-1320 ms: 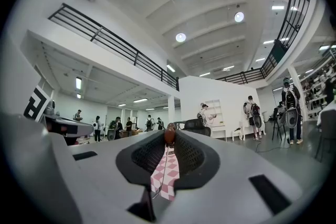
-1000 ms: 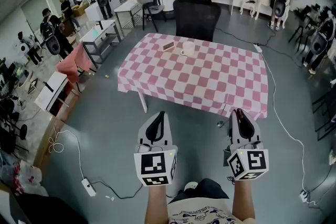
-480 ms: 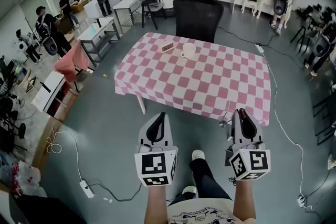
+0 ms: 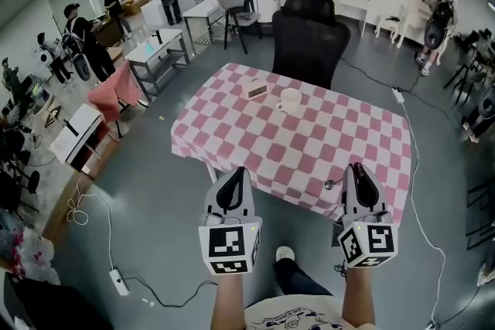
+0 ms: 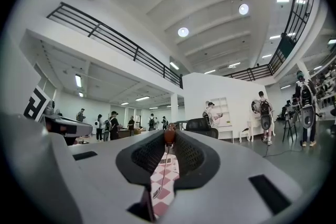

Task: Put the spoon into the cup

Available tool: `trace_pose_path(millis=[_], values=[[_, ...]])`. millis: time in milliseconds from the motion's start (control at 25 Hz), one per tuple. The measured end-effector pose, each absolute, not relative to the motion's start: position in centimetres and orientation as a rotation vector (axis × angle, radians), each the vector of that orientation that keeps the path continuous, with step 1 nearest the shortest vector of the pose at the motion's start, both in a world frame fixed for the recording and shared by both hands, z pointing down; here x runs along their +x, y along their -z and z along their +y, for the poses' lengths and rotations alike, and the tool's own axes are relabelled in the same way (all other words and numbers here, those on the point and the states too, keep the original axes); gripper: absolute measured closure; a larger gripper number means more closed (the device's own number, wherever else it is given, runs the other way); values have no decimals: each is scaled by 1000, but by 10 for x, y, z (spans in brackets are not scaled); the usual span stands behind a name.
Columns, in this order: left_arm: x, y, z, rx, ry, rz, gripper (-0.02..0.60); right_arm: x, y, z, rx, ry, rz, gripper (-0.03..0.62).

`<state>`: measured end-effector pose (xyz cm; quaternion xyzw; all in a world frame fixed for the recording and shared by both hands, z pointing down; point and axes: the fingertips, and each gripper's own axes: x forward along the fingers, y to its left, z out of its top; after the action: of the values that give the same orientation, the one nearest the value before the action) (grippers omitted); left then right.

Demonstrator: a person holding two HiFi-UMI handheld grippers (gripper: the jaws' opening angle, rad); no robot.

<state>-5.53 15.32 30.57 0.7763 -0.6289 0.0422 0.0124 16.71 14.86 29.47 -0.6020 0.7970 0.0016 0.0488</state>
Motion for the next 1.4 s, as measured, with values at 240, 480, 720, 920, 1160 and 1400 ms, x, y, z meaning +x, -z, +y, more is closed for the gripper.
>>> trace_pose_path(millis=[240, 480, 720, 920, 1160, 1400], values=[[-50, -304, 86, 2361, -108, -2038, 569, 177, -286, 70, -1762, -36, 2462, 531], [-46, -294, 20, 2333, -118, -2080, 569, 180, -282, -6, -1734, -22, 2502, 531], [-49, -302, -19, 2301, -142, -2096, 569, 184, -294, -52, -1738, 18, 2516, 531], [-54, -313, -52, 2292, -170, -2081, 569, 177, -304, -87, -1736, 43, 2523, 531], [-68, -322, -106, 2299, -182, -2059, 569, 161, -314, -137, -1751, 58, 2523, 531], [-85, -325, -183, 2343, -190, -2010, 569, 143, -320, -207, -1792, 74, 2494, 531]])
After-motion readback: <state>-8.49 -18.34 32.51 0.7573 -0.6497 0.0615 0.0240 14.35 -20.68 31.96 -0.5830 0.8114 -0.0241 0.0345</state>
